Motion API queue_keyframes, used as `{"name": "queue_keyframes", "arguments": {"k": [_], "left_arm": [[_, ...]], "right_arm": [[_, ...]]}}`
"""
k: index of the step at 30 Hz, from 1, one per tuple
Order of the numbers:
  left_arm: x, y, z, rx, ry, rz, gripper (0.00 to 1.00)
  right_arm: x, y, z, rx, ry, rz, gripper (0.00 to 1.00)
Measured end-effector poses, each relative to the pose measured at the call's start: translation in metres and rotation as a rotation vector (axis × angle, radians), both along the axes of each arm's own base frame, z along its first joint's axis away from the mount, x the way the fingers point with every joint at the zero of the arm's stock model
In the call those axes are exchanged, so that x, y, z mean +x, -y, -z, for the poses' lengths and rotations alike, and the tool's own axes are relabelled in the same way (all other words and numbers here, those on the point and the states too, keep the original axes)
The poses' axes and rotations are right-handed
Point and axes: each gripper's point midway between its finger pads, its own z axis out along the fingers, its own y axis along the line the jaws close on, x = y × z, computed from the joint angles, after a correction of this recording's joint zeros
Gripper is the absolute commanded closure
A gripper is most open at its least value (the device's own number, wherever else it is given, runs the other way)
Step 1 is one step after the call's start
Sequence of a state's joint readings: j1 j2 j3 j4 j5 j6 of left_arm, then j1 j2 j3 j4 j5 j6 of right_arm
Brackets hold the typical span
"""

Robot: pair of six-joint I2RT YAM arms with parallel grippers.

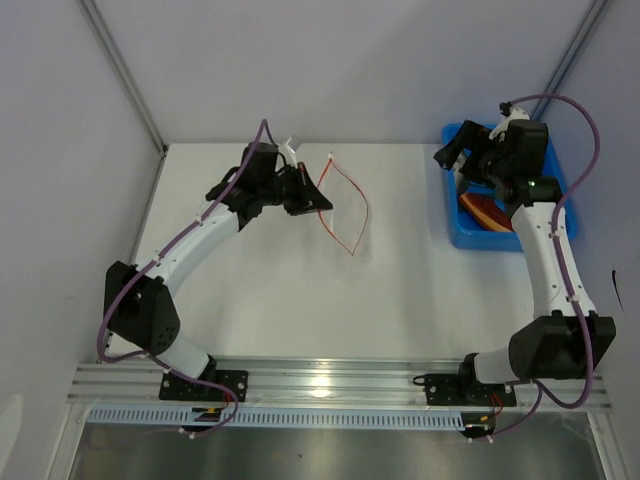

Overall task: Place the food in the zip-top bag and seal the zipper
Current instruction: Pick up the fake fish from the bin.

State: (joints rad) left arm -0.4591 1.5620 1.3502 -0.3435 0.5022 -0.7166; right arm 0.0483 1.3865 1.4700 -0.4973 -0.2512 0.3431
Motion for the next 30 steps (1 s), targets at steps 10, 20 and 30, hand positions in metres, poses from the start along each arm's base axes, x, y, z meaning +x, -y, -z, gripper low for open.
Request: {"name": "queue_keyframes", "arguments": {"k": [10, 20, 30], "left_arm": [[-0.01, -0.016, -0.018, 0.033, 0.033, -0.052, 0.99], [-0.028, -0.046, -0.098, 0.063, 0.194, -0.149, 0.99], [-0.026, -0.036, -0.023, 0.277, 0.034, -0.128, 0.99]], "right_arm": [[0.035, 0.06, 0.048, 0.027, -0.154, 0.187, 0.01], [0.097, 0.121, 0.109, -0.012, -0.276, 0.373, 0.05], [0.184, 0.159, 0.187, -0.104, -0.332, 0.416, 0.05]]}}
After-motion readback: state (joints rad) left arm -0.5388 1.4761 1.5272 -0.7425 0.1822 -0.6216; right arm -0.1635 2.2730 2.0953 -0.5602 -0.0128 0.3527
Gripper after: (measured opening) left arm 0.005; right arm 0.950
